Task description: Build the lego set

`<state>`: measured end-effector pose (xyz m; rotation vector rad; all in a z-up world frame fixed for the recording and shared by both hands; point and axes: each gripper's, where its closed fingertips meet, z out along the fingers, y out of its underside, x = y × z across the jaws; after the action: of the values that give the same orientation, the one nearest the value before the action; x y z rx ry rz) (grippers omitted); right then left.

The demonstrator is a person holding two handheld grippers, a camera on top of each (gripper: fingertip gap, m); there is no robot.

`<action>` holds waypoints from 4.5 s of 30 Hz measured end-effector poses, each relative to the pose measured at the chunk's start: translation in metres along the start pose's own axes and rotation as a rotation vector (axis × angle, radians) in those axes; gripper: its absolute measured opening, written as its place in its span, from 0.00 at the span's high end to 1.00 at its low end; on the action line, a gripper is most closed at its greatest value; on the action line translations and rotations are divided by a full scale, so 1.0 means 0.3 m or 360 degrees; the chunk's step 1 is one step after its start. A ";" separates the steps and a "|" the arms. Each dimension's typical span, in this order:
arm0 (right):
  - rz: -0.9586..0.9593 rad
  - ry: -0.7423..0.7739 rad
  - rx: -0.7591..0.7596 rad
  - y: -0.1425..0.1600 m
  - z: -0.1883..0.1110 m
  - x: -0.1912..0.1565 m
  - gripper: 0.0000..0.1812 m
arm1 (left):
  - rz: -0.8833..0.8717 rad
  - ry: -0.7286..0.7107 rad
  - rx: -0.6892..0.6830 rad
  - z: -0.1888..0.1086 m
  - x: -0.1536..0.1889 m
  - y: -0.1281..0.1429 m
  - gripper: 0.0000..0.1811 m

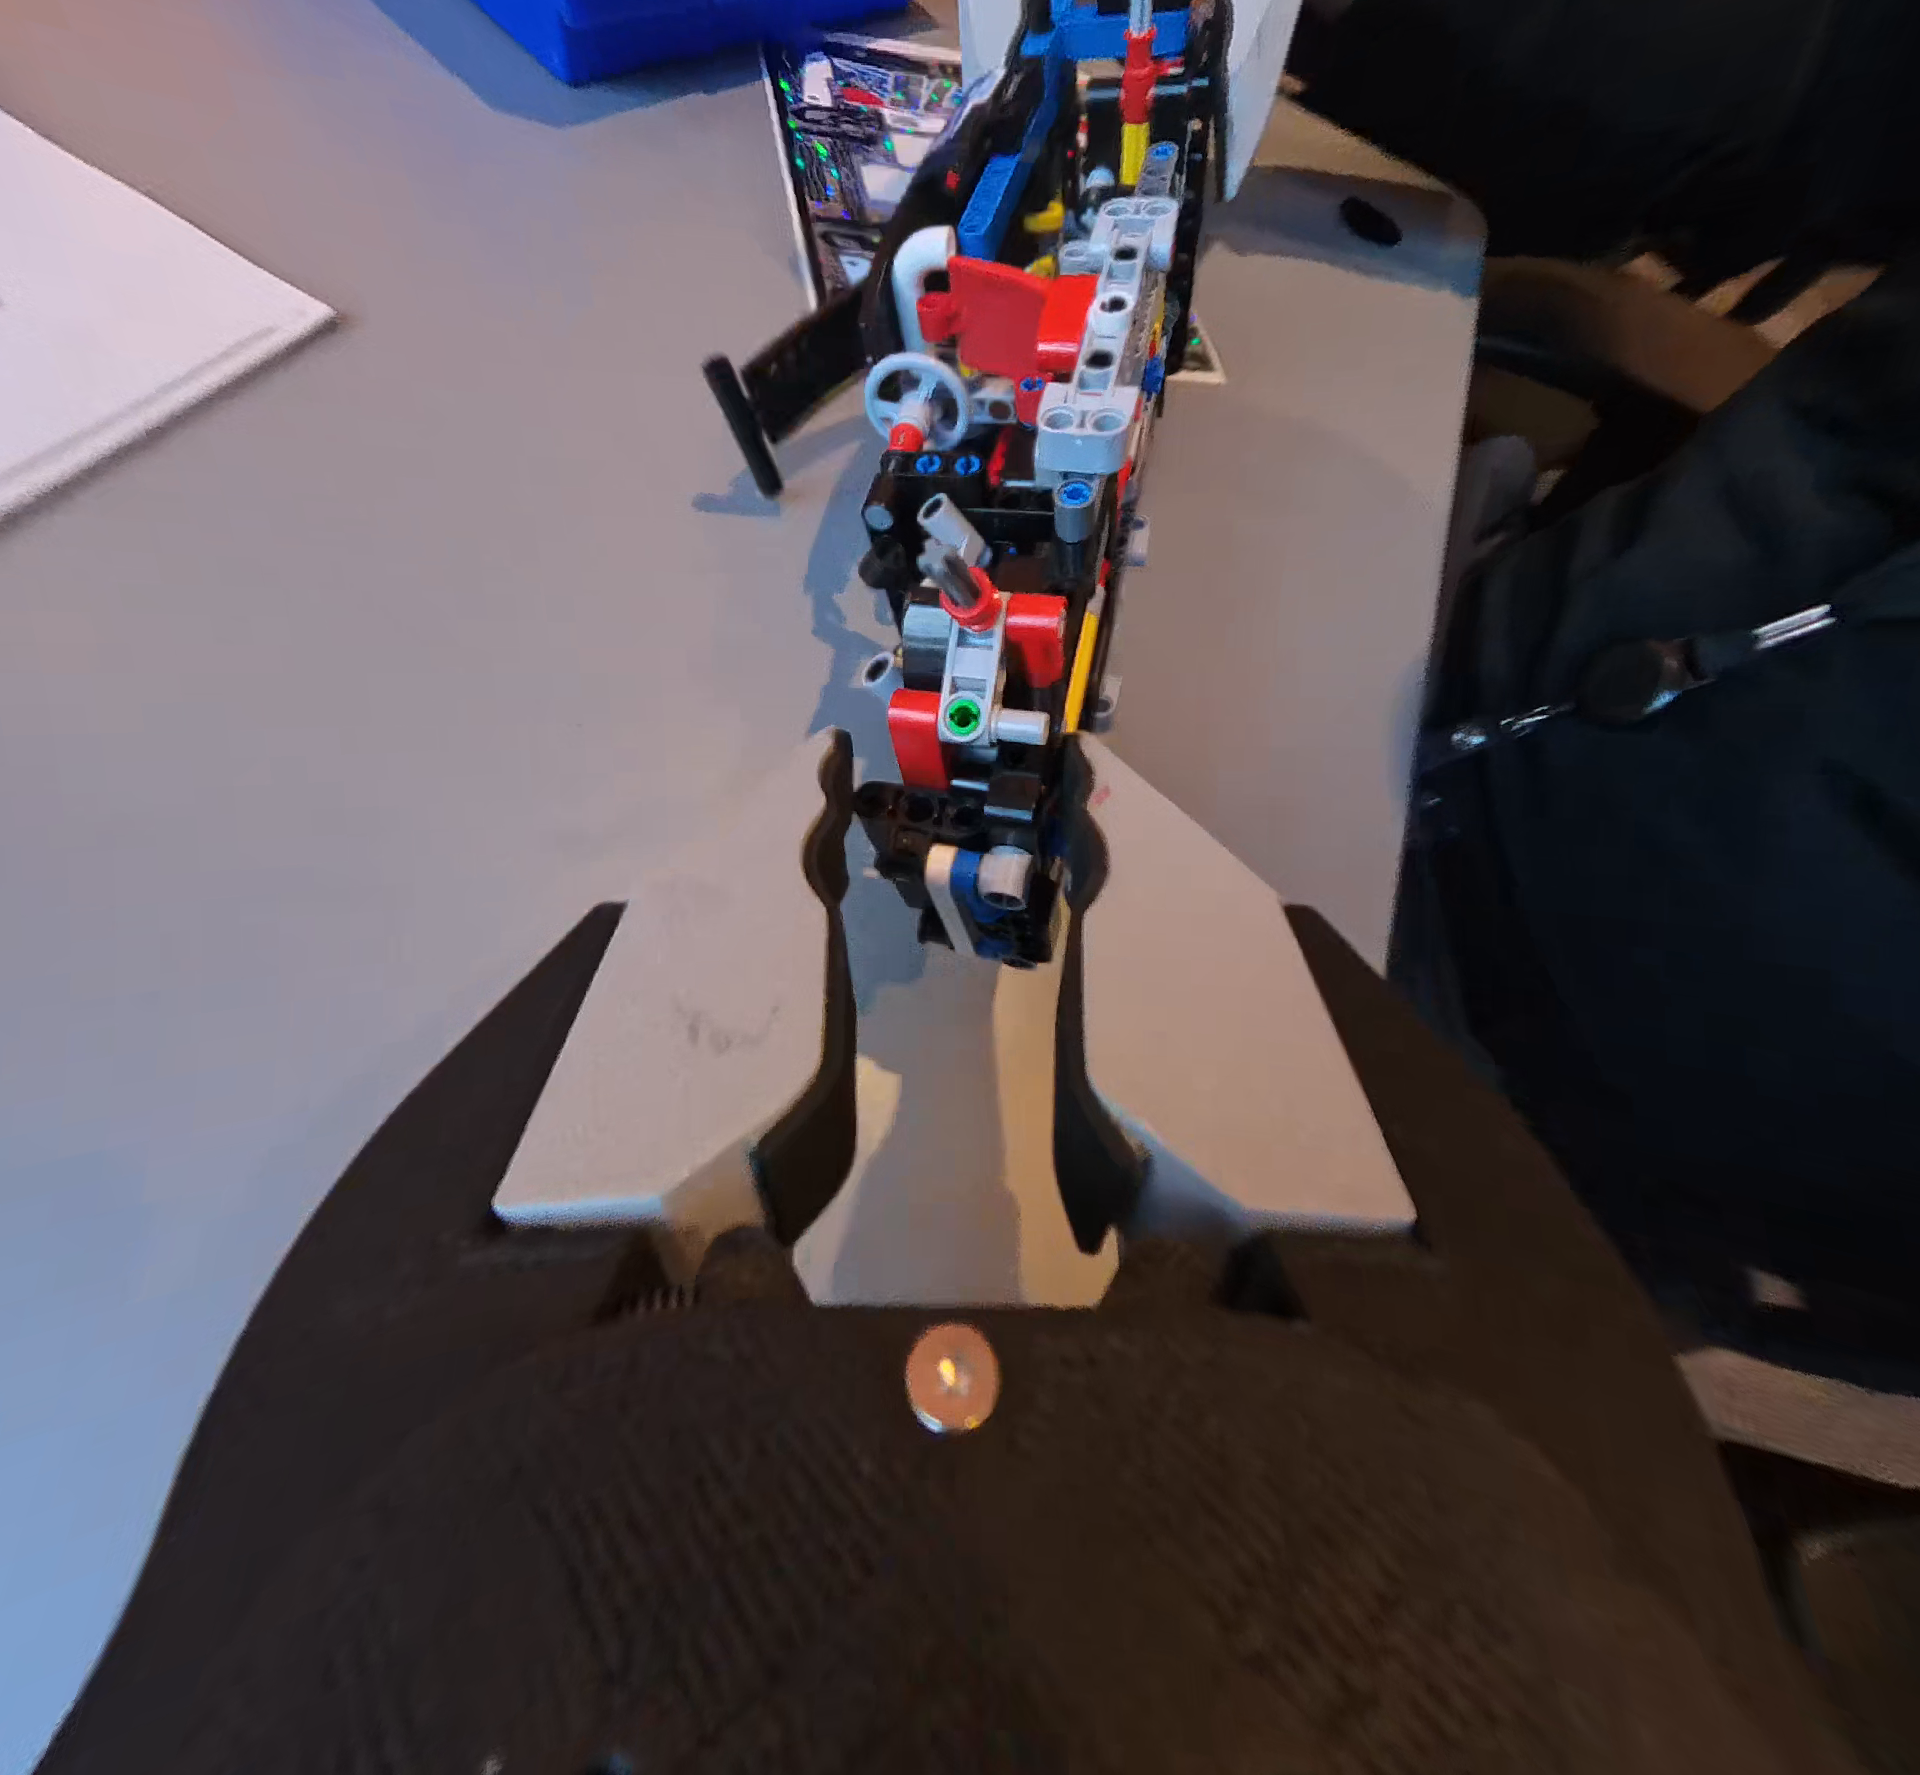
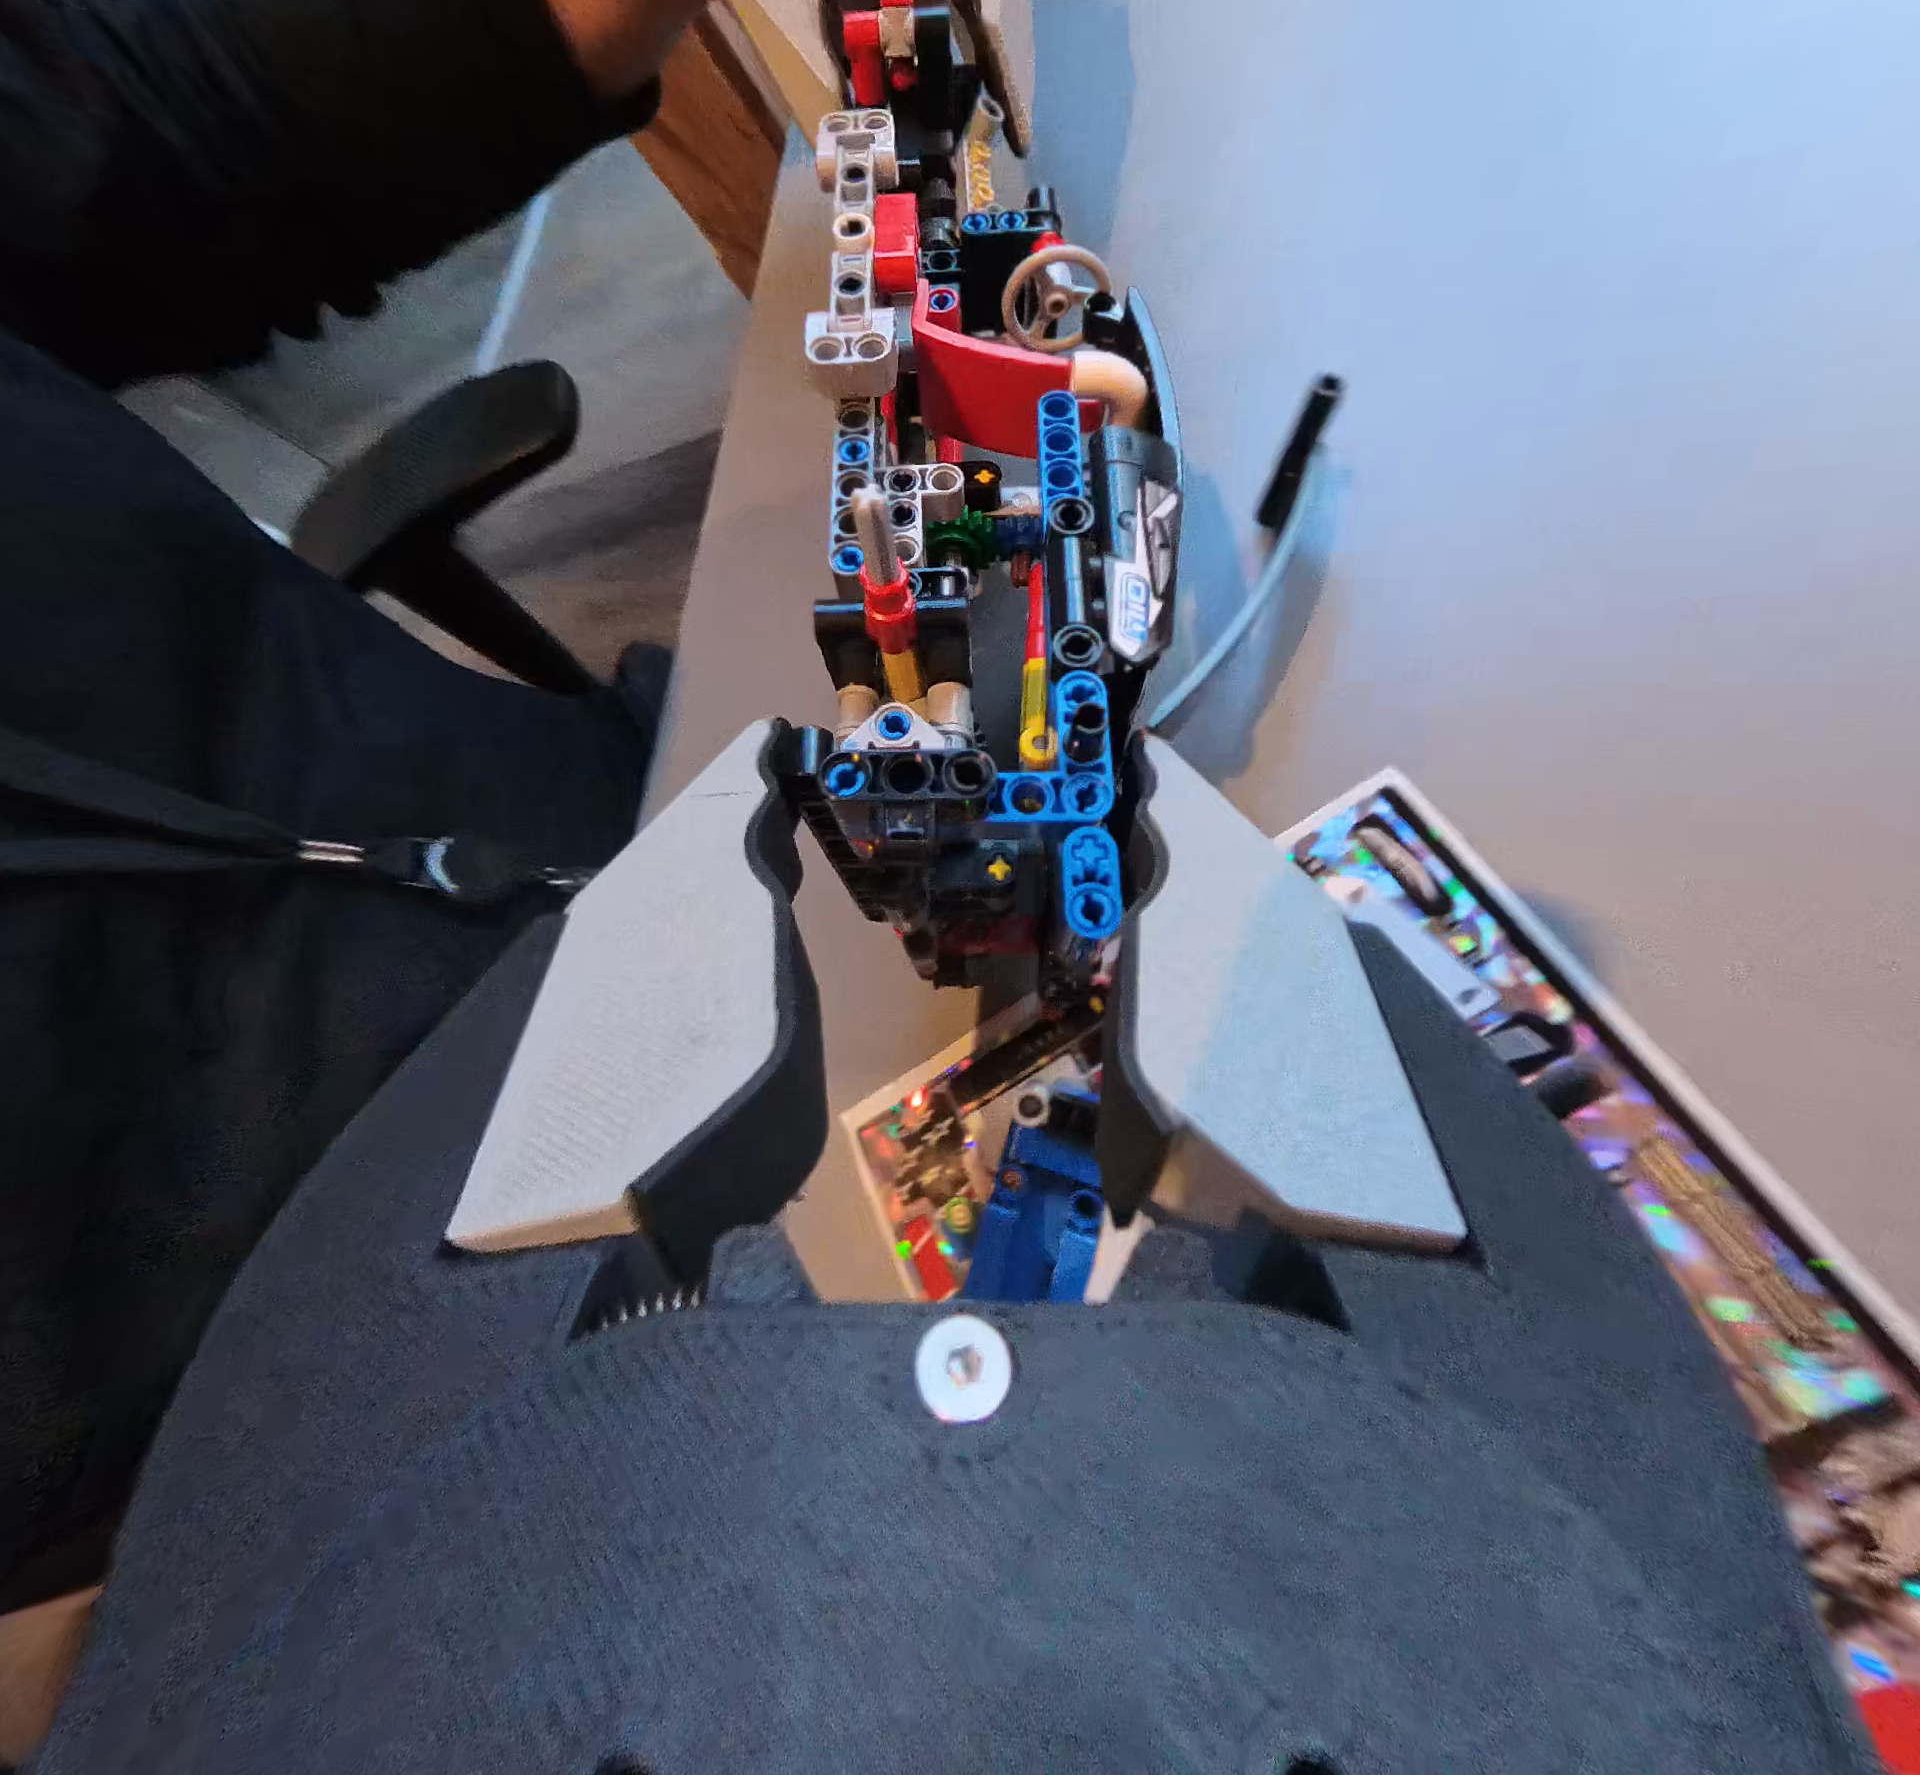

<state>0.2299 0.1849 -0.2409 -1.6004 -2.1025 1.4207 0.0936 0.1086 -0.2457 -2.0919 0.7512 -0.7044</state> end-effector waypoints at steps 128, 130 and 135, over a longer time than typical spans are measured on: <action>0.0332 -0.0180 -0.0122 0.199 0.083 -0.158 0.72 | 0.0925 -0.0559 -0.0397 0.441 0.266 -0.052 0.92; 0.0169 -0.0047 -0.0032 0.166 0.073 -0.153 0.69 | 0.0780 -0.0580 -0.0339 0.419 0.261 -0.058 0.92; -0.0341 0.0338 0.0147 0.122 0.060 -0.135 0.66 | 0.0594 -0.0577 -0.0361 0.385 0.256 -0.036 0.92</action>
<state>0.2610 0.1413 -0.2612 -1.3772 -1.9872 1.2038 0.2279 0.1158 -0.2816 -2.1116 1.0087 -0.0340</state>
